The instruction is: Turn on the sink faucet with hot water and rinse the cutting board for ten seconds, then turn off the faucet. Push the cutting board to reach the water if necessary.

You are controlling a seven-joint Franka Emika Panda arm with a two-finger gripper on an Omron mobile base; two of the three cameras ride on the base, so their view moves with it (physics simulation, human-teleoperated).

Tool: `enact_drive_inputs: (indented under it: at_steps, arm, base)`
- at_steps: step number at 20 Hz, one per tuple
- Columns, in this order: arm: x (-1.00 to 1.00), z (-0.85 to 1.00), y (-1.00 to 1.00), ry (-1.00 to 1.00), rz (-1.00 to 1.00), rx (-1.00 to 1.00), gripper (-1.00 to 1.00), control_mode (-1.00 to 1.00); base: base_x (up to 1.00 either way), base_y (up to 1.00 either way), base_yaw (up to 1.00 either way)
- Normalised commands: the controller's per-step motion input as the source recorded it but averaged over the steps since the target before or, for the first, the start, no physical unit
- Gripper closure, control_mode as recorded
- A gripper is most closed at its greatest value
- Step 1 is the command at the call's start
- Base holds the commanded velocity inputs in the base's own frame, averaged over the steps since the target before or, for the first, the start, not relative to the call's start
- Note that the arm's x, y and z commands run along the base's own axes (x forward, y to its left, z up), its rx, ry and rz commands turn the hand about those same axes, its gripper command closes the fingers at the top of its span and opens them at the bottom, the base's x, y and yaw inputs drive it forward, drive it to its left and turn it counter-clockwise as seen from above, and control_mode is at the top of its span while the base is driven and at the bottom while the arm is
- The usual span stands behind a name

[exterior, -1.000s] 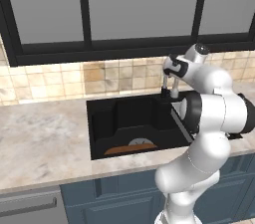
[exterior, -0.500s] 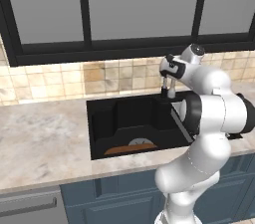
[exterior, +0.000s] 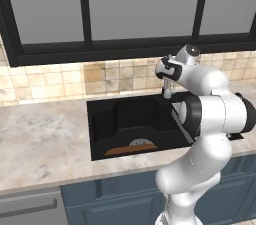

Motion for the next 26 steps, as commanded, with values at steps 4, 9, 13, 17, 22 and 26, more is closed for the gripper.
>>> enact_drive_inputs:
  at_steps: [4,9,13,17,22,26]
  arm:
    - [0.18,0.0,0.35,0.0,0.0,0.0,-1.0,-1.0]
    - [0.2,0.0,0.37,0.0,0.0,0.0,-1.0,-1.0]
    - [0.2,0.0,0.37,0.0,0.0,0.0,-1.0,-1.0]
    - [0.2,0.0,0.37,0.0,0.0,0.0,-1.0,-1.0]
    - [0.22,0.0,0.35,0.0,0.0,0.0,-1.0,-1.0]
    - [0.21,0.0,0.32,0.0,0.0,0.0,-1.0,-1.0]
  base:
    - [0.0,0.0,0.0]
    - [0.0,0.0,0.0]
    - [0.0,0.0,0.0]
    - [0.0,0.0,0.0]
    - [0.0,0.0,0.0]
    - [0.0,0.0,0.0]
